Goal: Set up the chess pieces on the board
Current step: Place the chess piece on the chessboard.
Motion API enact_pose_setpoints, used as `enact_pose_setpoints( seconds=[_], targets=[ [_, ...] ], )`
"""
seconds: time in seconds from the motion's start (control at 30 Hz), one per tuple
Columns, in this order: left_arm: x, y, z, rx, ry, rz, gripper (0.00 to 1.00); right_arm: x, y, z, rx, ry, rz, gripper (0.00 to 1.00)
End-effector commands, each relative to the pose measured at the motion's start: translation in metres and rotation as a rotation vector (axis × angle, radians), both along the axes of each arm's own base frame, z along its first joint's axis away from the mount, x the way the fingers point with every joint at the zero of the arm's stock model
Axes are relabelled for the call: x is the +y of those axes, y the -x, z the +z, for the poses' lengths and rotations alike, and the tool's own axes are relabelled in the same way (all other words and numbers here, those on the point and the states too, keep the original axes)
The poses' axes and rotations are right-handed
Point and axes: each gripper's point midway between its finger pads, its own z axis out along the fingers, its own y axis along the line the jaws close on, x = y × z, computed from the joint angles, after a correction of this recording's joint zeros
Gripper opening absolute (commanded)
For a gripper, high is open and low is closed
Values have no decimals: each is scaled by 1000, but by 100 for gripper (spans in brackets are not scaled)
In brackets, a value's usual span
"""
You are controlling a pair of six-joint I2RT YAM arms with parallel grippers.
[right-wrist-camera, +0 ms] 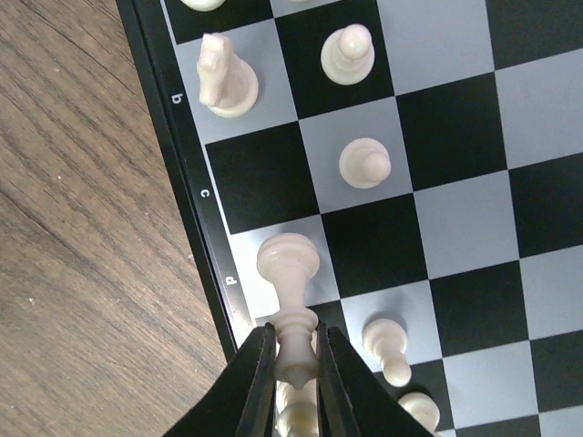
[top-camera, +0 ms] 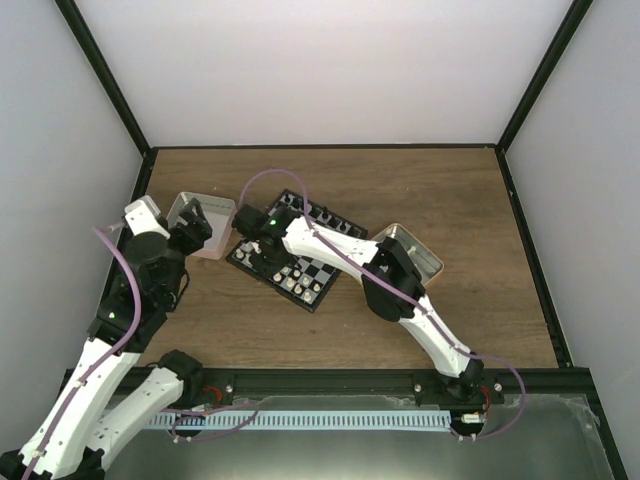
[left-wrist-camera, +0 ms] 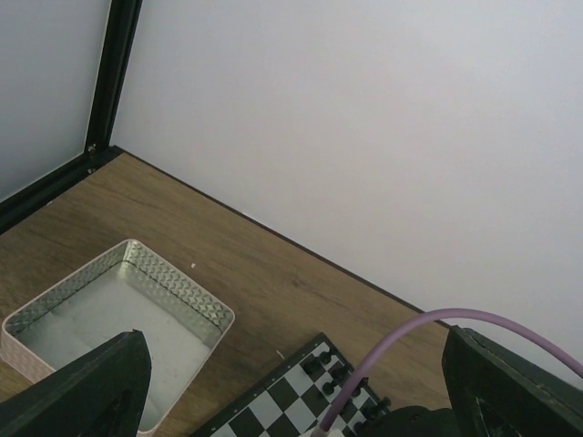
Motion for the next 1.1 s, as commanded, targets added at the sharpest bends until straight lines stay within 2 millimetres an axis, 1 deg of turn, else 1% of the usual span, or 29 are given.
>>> enact_pose_setpoints(
  seconds=[0.0, 0.33, 0.57, 0.7, 0.87, 1.07],
  targets=[
    [-1, 0, -4, 9, 11, -7, 90, 6, -3, 7, -28, 0, 28, 15],
    [-5, -4, -6, 18, 11, -19, 90, 9, -3, 9, -27, -10, 33, 20],
    [-7, -6, -8, 24, 11, -27, 90, 14, -7, 12, -44, -35, 30, 19],
    [-8, -6, -8, 24, 10, -29, 90, 16, -7, 10, -39, -43, 30, 18],
    [-8, -6, -9, 25, 11, -32, 90, 17, -6, 4, -30, -43, 33, 15],
    [-9, -6, -10, 30, 8, -35, 90, 22, -1, 9, -8, -75, 48, 13]
  ],
)
